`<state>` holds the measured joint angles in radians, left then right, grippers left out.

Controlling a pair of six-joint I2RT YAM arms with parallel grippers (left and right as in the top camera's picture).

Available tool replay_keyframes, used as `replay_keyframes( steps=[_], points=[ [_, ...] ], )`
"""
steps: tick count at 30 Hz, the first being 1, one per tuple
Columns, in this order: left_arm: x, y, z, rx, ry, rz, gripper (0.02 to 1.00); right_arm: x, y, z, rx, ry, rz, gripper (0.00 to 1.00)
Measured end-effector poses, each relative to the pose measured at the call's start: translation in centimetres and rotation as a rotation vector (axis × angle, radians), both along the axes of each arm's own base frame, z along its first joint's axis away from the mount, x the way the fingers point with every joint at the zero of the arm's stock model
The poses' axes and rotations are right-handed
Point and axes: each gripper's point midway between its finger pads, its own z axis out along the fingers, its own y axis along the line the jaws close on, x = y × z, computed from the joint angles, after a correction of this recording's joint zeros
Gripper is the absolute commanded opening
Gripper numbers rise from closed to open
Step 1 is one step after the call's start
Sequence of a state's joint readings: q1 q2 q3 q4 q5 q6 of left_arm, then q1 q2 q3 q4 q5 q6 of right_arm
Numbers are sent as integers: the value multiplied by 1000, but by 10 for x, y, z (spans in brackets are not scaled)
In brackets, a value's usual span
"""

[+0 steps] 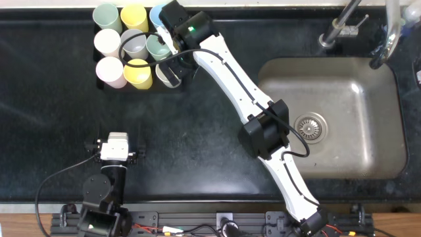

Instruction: Store Cups

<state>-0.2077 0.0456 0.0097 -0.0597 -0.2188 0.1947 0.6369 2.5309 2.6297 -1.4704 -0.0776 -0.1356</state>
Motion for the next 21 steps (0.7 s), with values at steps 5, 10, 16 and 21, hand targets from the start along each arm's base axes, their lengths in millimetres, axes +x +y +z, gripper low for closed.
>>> replay_keyframes(
  steps=[5, 10, 16, 21],
  points=[
    [0, 0, 0, 0, 0, 0, 1000, 6, -11, 30, 21, -44, -34, 998],
    [0, 0, 0, 0, 0, 0, 1000, 23, -122, 145, 1, -235, -414, 998],
    [0, 0, 0, 0, 0, 0, 1000, -28, -335, 243, -55, -419, -1028, 996],
    [0, 0, 0, 0, 0, 0, 1000, -109, -370, 211, 23, -395, -1123, 998]
  ],
)
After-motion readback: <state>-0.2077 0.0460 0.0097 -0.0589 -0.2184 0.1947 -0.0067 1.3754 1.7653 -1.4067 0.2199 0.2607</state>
